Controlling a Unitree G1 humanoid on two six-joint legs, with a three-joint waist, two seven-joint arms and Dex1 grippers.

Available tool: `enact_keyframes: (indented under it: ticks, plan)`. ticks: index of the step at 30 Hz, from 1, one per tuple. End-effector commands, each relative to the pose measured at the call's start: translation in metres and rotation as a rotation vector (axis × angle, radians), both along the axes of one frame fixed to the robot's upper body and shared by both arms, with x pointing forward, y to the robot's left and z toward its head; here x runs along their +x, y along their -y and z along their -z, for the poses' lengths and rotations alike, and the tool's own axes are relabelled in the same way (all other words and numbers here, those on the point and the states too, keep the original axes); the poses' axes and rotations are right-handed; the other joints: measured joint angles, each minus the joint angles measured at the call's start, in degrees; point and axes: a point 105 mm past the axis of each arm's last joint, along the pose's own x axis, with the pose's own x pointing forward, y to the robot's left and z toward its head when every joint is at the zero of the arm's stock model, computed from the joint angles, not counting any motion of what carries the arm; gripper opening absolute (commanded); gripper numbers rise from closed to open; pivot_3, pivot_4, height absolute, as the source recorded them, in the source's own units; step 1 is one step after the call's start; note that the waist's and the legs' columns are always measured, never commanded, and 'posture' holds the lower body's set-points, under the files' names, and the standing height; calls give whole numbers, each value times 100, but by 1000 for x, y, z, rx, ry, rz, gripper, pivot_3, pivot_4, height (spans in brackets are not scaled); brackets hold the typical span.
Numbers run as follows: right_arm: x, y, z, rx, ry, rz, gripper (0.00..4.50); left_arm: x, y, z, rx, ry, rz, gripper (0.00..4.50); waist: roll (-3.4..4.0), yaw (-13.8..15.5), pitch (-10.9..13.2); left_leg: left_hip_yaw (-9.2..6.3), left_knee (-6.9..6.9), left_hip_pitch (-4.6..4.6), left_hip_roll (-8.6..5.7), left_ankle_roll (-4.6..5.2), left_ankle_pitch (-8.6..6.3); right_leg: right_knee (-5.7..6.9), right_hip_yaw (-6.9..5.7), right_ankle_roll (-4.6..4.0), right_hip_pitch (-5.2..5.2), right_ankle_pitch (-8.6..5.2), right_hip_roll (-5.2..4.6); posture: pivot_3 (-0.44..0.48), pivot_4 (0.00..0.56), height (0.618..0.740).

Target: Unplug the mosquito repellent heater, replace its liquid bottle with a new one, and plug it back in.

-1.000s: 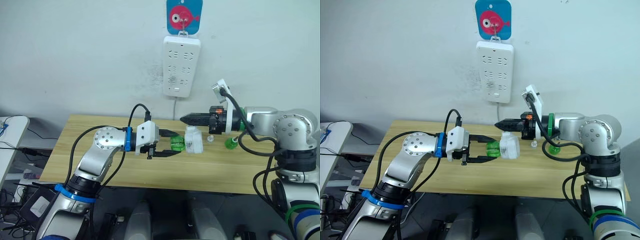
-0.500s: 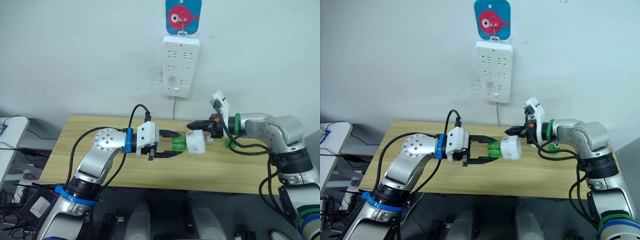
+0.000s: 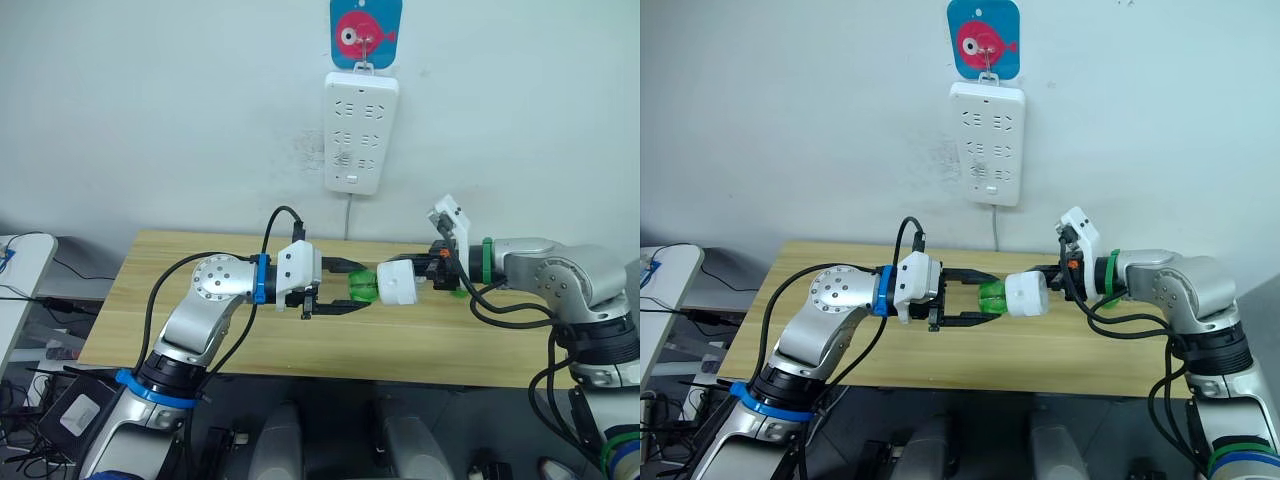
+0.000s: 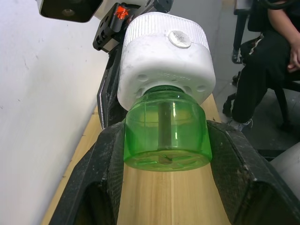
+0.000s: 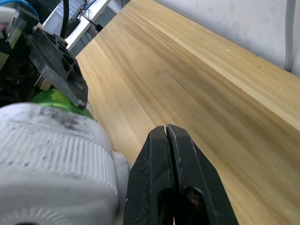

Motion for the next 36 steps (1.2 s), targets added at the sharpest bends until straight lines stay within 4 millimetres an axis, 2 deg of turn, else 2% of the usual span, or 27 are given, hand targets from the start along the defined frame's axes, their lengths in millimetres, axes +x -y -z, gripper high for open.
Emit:
enact_keyframes:
  ticks: [1,18,19,23,26,28,31,36]
  plan:
    - [-24,-17,-2,46,-42,-142,51,9,-3,-18,-48,69,-47,2241,0,-1,0,1,0,0,0,0,0,0,0,0,0,0,0,-33,212,740]
    - [-41,-15,-5,65,-128,-199,51,9,-4,-18,-46,73,-50,2241,0,-2,0,0,0,0,-2,0,0,0,0,0,0,0,1,-29,210,740]
    - [-40,-15,-5,65,-117,-195,51,9,-4,-18,-46,73,-50,2241,0,-2,0,0,0,0,-2,0,0,0,0,0,0,0,1,-29,210,740]
    - [-12,-9,-10,76,37,-76,51,8,-5,-17,-49,66,-47,2241,0,-9,0,2,0,1,-3,0,0,1,1,0,0,0,2,-29,208,740]
    - [3,7,-19,79,154,-32,530,5,-10,-15,-52,43,-38,2241,0,-8,0,1,1,1,-3,0,0,1,0,0,0,0,5,-27,206,740]
    - [2,18,-27,47,290,-78,1273,4,-15,-13,-52,38,-34,2241,0,-6,0,1,1,0,-3,0,0,-1,0,0,0,0,2,-26,205,740]
    - [-15,31,-30,-11,488,-239,2353,2,-23,-11,-36,65,-11,2241,0,20,0,1,-2,0,-4,0,0,-8,-3,1,1,-1,0,-26,204,740]
    - [-45,33,-22,-42,549,-411,4194,6,-31,-7,-12,80,3,2241,0,30,0,0,2,1,-2,-1,0,-4,-4,1,4,0,0,-29,200,740]
